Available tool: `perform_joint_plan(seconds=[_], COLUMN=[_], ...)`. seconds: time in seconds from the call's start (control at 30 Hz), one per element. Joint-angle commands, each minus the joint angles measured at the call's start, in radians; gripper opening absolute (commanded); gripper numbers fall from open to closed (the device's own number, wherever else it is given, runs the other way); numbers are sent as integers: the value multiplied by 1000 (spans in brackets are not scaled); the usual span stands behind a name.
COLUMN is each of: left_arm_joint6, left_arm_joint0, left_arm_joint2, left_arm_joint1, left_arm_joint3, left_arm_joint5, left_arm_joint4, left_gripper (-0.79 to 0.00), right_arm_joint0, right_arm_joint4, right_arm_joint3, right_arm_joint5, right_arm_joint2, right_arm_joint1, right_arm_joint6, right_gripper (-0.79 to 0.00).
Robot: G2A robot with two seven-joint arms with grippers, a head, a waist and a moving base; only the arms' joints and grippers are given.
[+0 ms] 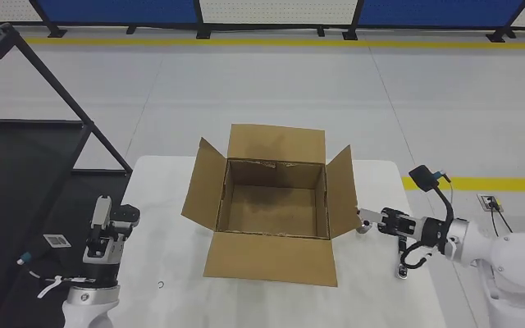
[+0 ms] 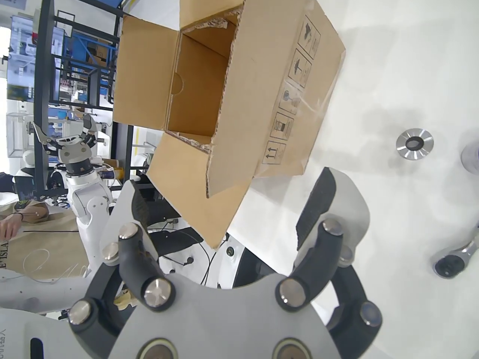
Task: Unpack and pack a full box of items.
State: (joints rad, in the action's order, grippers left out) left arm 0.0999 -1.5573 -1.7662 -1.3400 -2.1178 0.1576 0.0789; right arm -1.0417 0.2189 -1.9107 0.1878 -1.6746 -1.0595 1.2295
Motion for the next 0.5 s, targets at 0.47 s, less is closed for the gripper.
perform_joint_plan(seconds=[0.47], left_arm_joint6=[-2], left_arm_joint0=[-17], left_arm_joint2=[-5], left_arm_joint1=[3], left_arm_joint3=[3], left_arm_joint5=[17], left_arm_joint4=[-11], left_gripper=[0], right_arm_joint0=[201], right_arm_joint4=[69], right_arm_joint3=[126], right_arm_joint5=[73], right_arm_joint2=[180], right_arm_joint1=[11], right_arm_joint6=[-6], right_gripper=[0])
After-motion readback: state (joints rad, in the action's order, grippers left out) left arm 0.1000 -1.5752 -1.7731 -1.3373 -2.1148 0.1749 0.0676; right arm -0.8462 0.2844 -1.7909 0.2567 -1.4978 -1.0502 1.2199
